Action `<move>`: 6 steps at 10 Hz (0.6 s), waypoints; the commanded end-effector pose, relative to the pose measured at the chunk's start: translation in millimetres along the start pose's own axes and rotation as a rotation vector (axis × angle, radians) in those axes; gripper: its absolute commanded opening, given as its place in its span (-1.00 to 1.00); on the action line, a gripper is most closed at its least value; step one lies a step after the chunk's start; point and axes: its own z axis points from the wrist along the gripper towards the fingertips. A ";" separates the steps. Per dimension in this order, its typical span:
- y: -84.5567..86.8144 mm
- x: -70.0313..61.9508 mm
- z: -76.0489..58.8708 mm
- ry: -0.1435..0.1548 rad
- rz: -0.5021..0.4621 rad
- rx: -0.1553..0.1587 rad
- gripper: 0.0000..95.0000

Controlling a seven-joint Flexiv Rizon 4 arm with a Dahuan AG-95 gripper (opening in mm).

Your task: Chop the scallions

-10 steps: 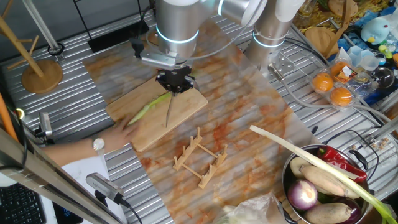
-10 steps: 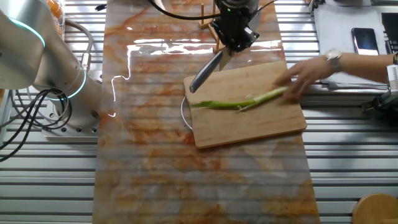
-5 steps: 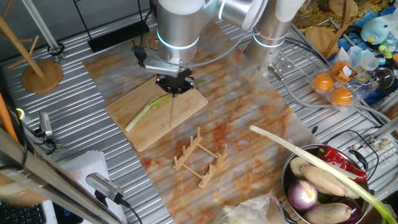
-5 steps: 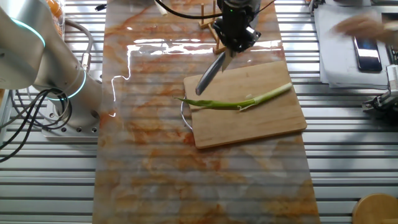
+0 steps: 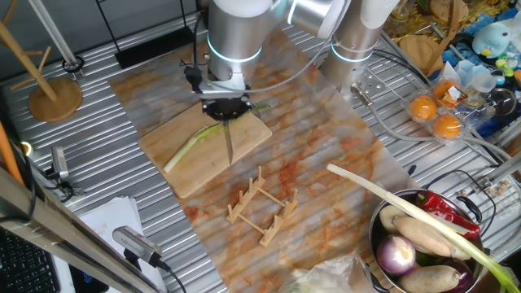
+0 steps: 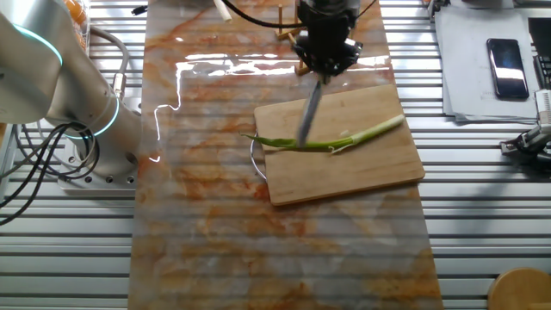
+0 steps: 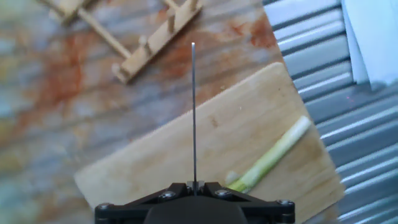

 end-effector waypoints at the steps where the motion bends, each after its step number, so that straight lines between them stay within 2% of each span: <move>1: -45.0 16.0 7.7 0.004 -0.219 -0.004 -1.00; 2: -66.6 18.4 21.9 -0.030 -0.278 -0.038 -1.00; 4: -78.9 22.8 36.8 -0.045 -0.309 -0.037 -1.00; 5: -82.3 23.2 39.5 -0.060 -0.327 -0.037 -1.00; 6: -93.9 22.7 46.0 -0.096 -0.423 -0.064 -1.00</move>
